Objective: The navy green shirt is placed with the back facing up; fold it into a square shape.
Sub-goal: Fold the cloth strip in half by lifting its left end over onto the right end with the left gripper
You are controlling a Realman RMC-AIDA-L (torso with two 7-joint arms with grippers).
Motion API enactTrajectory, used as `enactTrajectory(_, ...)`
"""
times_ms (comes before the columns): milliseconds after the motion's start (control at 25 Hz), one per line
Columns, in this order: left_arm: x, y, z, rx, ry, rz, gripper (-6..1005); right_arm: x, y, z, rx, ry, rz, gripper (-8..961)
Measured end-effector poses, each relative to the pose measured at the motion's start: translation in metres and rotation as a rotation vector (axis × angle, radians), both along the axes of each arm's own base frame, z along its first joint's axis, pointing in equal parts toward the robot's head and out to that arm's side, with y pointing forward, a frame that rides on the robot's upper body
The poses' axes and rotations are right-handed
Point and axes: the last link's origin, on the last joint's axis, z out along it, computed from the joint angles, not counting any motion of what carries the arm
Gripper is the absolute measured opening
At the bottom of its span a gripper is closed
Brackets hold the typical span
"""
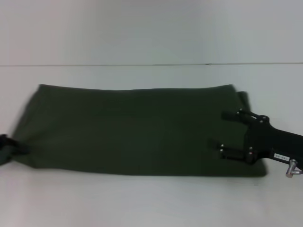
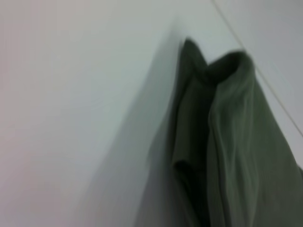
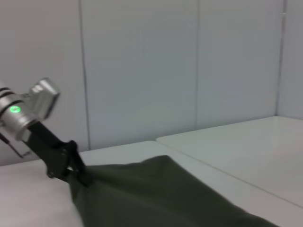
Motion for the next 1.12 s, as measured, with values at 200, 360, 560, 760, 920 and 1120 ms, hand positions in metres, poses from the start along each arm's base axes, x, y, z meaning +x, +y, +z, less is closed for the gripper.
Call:
enactTrajectory(200,-0.019,-0.008,0.037,0.069,0.093,0.049,51,0.007,-0.003,0.002,0.018,0.004,-0.031,923)
enactTrajectory(360,-0.026,-0.011,0.057,0.104,0.139,0.065,54,0.010,-0.002,-0.001,0.016,-0.014,-0.050,923)
enactTrajectory(560,-0.026,-0.010,0.062,0.115,0.142,0.065,57,0.012,-0.003,-0.005,0.005,-0.031,-0.056,923)
enactTrajectory(760,-0.012,-0.002,0.059,0.113,0.080,0.016,60,0.013,-0.002,-0.012,-0.010,-0.057,-0.066,923)
enactTrajectory(920,0.019,0.008,0.058,0.128,-0.064,-0.088,62,0.013,-0.002,-0.014,-0.012,-0.066,-0.070,923)
enactTrajectory(1120,0.070,0.031,0.039,0.085,-0.232,-0.246,65,0.019,-0.005,-0.011,-0.003,-0.063,-0.091,923)
